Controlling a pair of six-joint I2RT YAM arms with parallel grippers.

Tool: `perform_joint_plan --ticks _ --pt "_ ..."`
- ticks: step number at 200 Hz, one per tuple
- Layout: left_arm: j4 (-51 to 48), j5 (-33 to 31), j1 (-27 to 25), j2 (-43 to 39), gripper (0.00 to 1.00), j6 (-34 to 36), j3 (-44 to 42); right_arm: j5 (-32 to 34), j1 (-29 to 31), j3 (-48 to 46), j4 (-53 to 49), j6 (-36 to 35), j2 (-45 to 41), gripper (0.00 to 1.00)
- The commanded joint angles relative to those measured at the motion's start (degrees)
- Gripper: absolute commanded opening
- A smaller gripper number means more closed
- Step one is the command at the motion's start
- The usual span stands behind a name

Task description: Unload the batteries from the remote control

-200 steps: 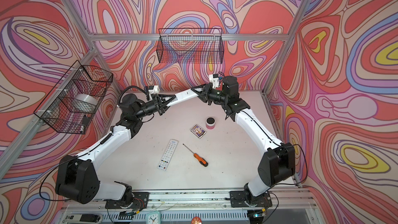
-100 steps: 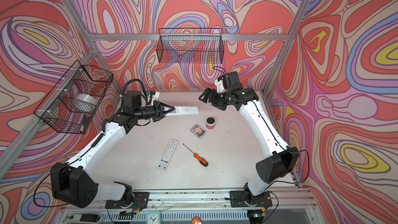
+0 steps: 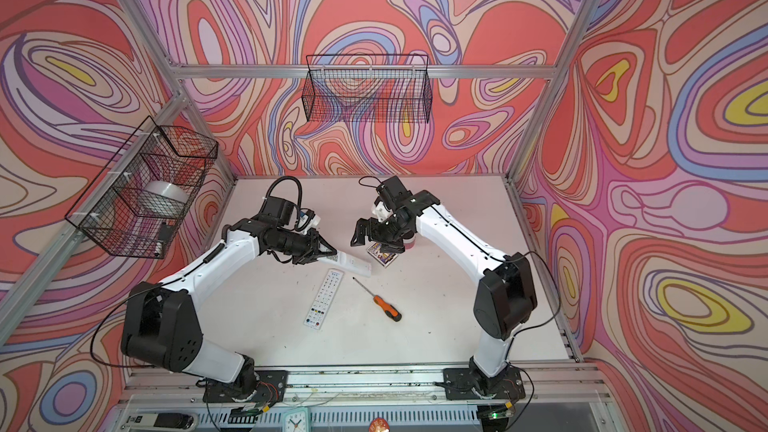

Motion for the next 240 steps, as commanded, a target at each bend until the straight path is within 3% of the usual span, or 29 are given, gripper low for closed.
perform_joint_plan --ticks 1,103,157,201,240 --pt "-3.6 0.3 -0.4 3.0 0.02 5.3 3.6 -0.4 -0.5 -1.3 4.3 1.0 1.3 0.98" --pt "2.6 -0.2 -2.5 9.1 0.01 7.8 4.1 -6.3 -0.4 -12.9 13.8 3.8 2.3 0.98" --pt "7.6 -1.5 -3.1 6.6 0.00 13.4 -0.3 -5.9 -0.6 -14.6 15.4 3.9 3.3 0.98" --pt "12.8 -0.5 -3.2 5.8 0.00 15.4 -4.4 -5.0 -1.6 -17.8 17.1 4.0 2.9 0.93" --pt "12.6 -3.6 -3.1 5.8 0.00 14.9 -5.1 -5.4 -1.8 -20.5 20.0 4.6 3.3 0.90"
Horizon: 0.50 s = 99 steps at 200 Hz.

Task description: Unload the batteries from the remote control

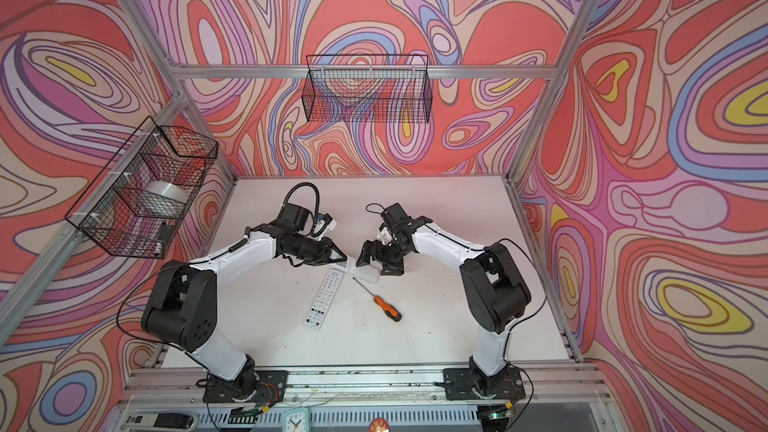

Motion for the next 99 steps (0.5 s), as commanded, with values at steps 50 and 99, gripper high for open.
perform_joint_plan --ticks 50,99 --pt "-0.9 -2.3 -0.1 0.2 0.00 1.6 -0.7 0.7 -0.5 -2.2 5.4 1.0 2.2 0.89" --pt "-0.8 -1.8 -0.1 0.9 0.00 1.1 -0.2 1.7 -1.1 -2.2 6.0 0.9 3.6 0.87"
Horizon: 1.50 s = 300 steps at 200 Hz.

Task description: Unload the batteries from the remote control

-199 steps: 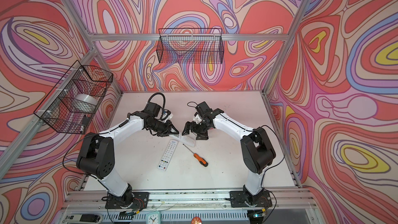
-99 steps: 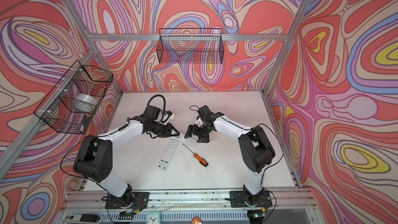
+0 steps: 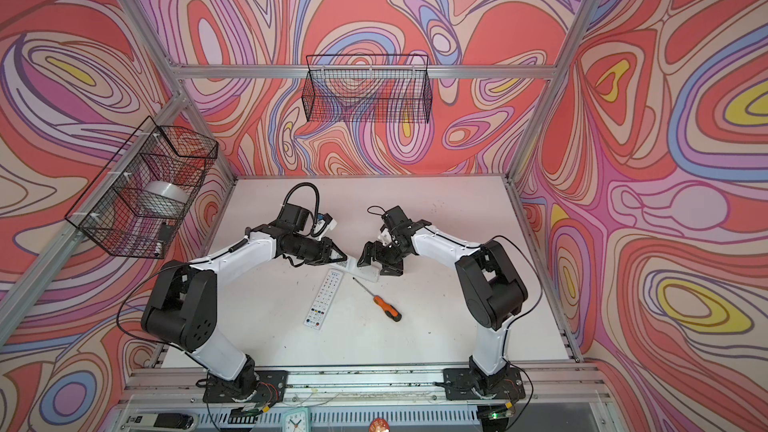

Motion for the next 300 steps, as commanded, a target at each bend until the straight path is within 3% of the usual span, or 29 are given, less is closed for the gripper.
perform_joint_plan --ticks 1,219,300 --pt "-1.3 -1.6 -0.1 0.9 0.00 1.1 0.1 1.1 -0.5 -0.7 0.9 0.1 1.6 0.87" --pt "0.8 -1.5 -0.7 2.8 0.00 -1.4 0.5 -2.8 -0.5 3.9 0.6 -1.6 5.9 0.86" --pt "1.2 -1.6 -0.9 2.9 0.00 -2.2 0.5 13.9 1.6 10.0 -12.8 -3.4 7.4 0.89"
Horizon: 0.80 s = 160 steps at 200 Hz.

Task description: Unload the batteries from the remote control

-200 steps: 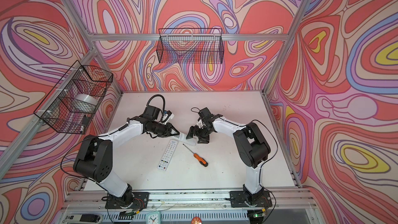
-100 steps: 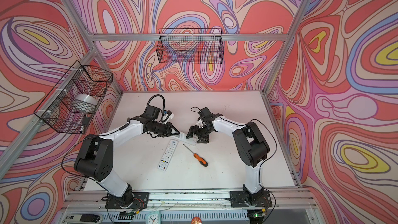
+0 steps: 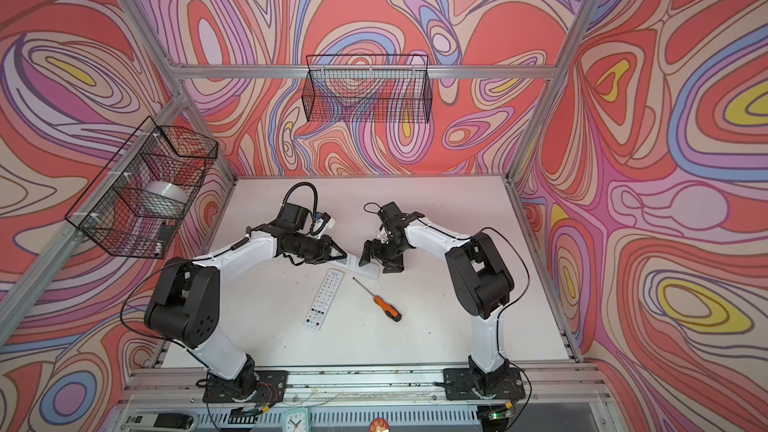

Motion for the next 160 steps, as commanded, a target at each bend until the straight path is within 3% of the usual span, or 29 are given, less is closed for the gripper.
perform_joint_plan --ticks 1,82,116,132,150,160 --pt "-1.0 -1.8 -1.3 1.4 0.00 1.2 0.4 8.7 1.2 0.8 -2.8 -0.4 1.3 0.89" --pt "-5.1 -9.9 -1.3 -1.3 0.00 3.2 0.7 20.1 1.1 4.1 -14.6 -1.3 -4.3 0.89" --pt "-5.6 -10.6 -1.4 -1.4 0.00 3.5 0.6 21.7 1.0 3.2 -17.5 -1.5 -8.4 0.90" --pt "-5.3 -10.3 -1.3 -1.3 0.00 3.3 0.6 17.6 0.9 1.2 -14.1 -2.2 -10.4 0.91" --pt "-4.7 -9.7 -1.4 -1.5 0.00 3.0 0.3 4.2 0.8 -3.0 -3.3 -0.9 -11.9 0.92" --pt "-4.5 -9.5 -1.4 -1.5 0.00 2.8 0.1 0.3 0.8 -4.0 0.6 1.5 -11.1 0.92"
